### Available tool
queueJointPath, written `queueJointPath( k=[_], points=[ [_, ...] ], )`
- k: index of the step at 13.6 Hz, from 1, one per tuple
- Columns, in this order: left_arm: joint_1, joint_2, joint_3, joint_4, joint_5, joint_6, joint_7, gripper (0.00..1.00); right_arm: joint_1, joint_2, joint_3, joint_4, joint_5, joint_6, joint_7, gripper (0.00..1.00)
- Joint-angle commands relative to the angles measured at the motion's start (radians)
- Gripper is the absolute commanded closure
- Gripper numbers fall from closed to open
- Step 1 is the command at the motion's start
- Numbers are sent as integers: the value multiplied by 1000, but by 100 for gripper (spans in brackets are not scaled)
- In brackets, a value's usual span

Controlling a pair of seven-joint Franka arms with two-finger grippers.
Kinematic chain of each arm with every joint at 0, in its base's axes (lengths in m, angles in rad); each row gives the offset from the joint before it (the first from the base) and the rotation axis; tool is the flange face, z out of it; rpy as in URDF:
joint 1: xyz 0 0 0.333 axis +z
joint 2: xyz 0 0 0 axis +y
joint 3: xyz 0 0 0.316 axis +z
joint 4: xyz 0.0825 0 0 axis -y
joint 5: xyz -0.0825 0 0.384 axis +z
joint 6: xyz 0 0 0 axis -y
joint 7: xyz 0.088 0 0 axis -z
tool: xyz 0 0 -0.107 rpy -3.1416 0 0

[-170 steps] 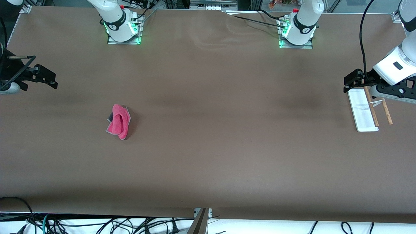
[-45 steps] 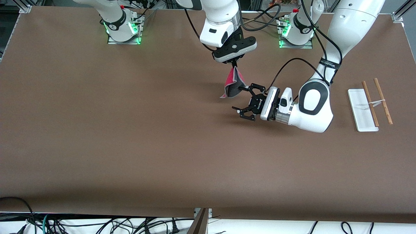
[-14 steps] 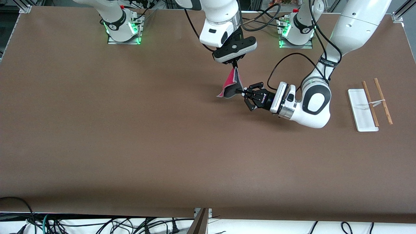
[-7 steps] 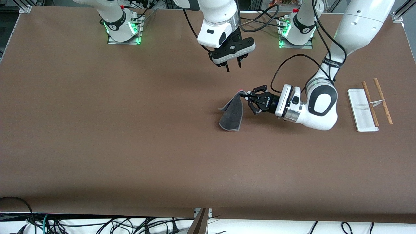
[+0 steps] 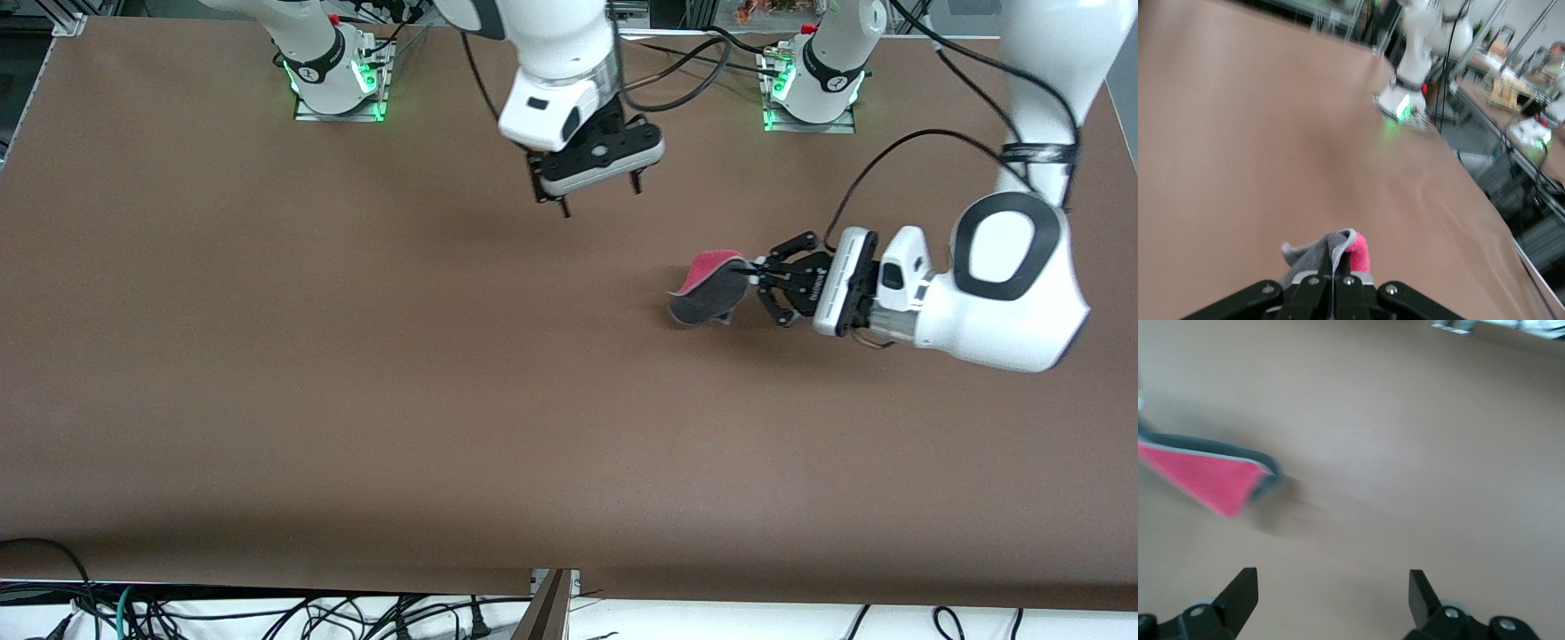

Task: Pass towel and hang on rack
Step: 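Carry the towel with the left gripper and drape it over the dowels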

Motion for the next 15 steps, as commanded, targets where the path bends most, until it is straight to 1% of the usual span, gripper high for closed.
queueJointPath(
  k=[1, 3, 5, 6, 8, 10, 12, 13, 15],
  points=[
    [83, 18, 0, 71, 167, -116, -93, 100, -36, -27, -72, 4, -3, -51, -75, 0],
    [161, 17, 0, 72, 305, -153, -102, 100, -44, -27, -150, 3, -3, -51, -98, 0],
    [262, 18, 0, 74, 446, -195, -98, 100, -59, -27, -225, 3, 3, -51, -99, 0],
    [319, 20, 0, 77, 520, -199, -93, 100, -87, -27, -239, 1, 4, -51, -102, 0],
    [419, 18, -1, 80, 626, -197, -90, 100, -146, -42, -242, 0, 0, -64, -134, 0],
    [526, 31, 7, 80, 655, -183, -90, 100, -248, -50, -238, 1, 1, -139, -255, 0],
    [607, 73, 8, 118, 701, -156, -86, 100, -340, -71, -235, -15, 3, -159, -399, 0],
    [621, 95, 13, 150, 720, -139, -67, 100, -392, -100, -232, -55, 4, -159, -443, 0],
    [651, 136, 40, 198, 734, -66, 17, 100, -467, -200, -221, -170, 1, -159, -471, 0]
  ],
)
